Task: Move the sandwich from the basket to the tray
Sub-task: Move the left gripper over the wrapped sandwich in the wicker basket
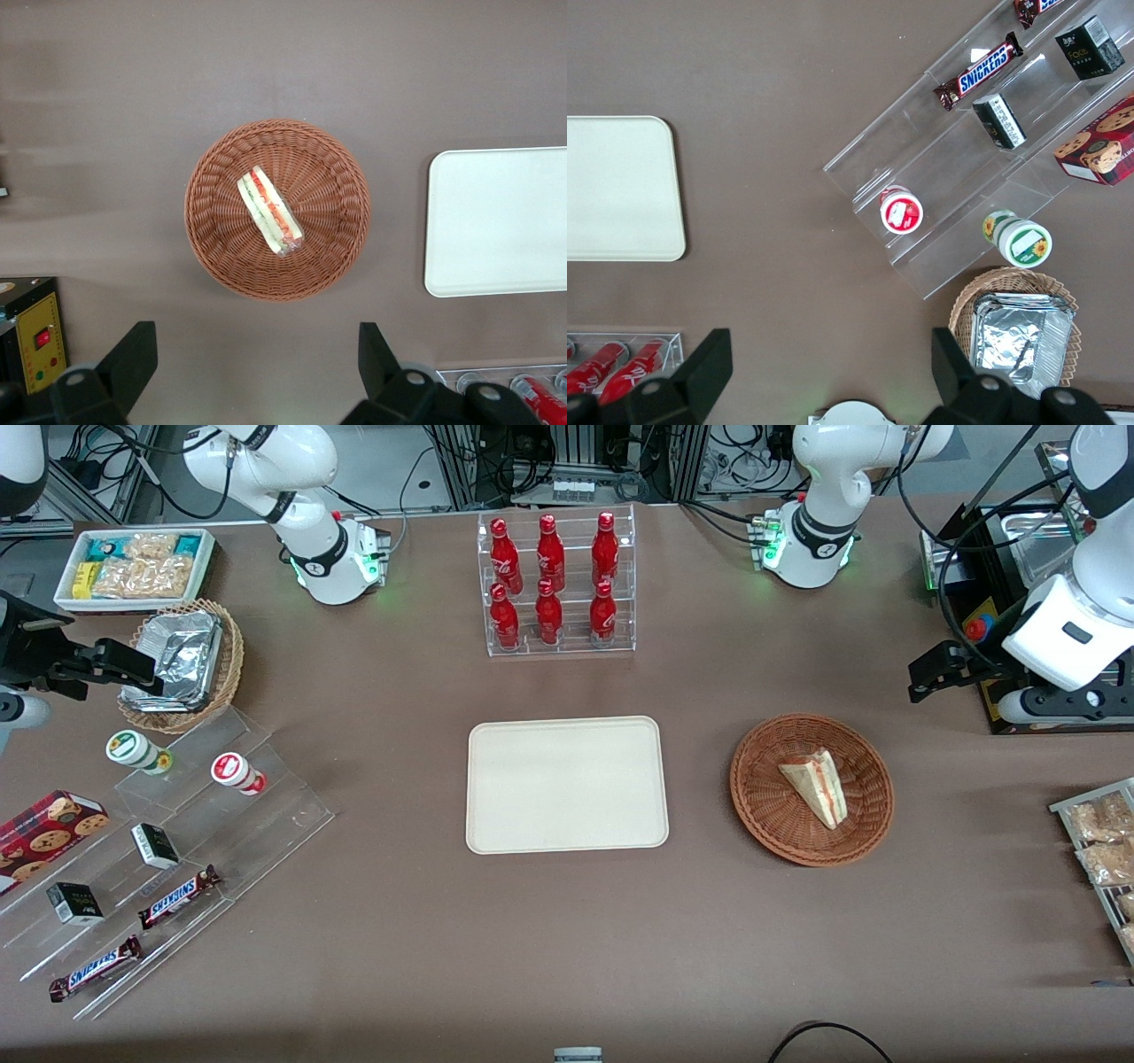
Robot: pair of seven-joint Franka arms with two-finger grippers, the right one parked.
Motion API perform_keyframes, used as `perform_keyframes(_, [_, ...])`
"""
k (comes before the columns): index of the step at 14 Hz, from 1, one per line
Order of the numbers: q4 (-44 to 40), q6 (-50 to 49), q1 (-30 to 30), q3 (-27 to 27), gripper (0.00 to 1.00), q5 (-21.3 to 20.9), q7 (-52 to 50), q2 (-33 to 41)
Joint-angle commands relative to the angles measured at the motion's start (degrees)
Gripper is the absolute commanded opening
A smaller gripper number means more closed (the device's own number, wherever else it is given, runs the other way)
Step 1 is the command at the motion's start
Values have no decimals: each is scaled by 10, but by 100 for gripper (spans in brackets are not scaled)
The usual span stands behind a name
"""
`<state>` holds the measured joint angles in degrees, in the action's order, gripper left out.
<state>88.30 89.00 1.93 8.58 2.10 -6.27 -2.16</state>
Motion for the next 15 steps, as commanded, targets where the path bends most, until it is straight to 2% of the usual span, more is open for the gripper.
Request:
perform_keyframes(1, [-10, -15, -2, 2, 100, 3, -8, -7])
perform_keyframes(7, [37, -5, -3, 11, 100, 2, -1, -68])
perform_keyframes(15, [269, 269, -3, 12, 100, -4, -8, -71])
